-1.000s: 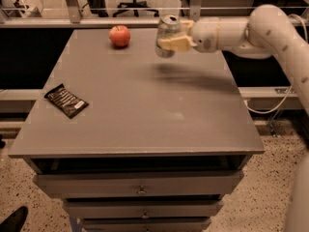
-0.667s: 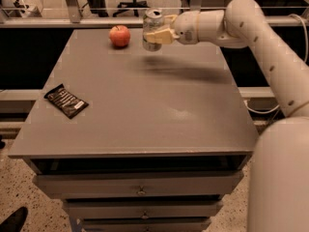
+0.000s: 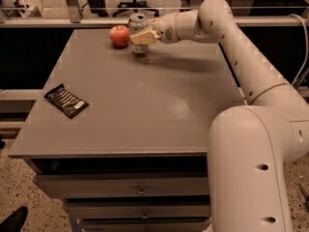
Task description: Move 7up can near apple
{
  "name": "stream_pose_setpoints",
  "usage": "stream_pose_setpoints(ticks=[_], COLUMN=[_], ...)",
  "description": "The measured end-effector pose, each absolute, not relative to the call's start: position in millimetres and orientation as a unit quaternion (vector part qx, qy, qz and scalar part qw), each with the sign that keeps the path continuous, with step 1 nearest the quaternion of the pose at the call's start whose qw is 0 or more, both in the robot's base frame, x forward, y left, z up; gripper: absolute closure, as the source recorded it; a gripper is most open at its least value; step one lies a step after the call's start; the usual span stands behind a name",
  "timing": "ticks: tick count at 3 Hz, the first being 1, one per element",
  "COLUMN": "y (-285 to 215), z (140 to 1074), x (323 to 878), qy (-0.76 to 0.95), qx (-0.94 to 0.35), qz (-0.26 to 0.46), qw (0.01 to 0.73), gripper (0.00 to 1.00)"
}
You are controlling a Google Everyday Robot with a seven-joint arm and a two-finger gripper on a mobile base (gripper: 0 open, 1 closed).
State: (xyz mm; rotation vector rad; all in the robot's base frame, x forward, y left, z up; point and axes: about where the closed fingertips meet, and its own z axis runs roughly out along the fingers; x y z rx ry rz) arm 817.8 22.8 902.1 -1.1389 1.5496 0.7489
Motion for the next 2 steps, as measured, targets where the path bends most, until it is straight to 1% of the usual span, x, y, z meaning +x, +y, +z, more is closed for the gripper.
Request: stream_pose_setpoints(ticks=[1,2], y=[31.8,36.4], z=[896.7,897.0], x=[830.9,841.4], qy=[0.654,0.661], qx=[-0.467,-0.458], qz=[0.310,0.304], qw=[0.509,0.511], gripper=[1.00,0.83])
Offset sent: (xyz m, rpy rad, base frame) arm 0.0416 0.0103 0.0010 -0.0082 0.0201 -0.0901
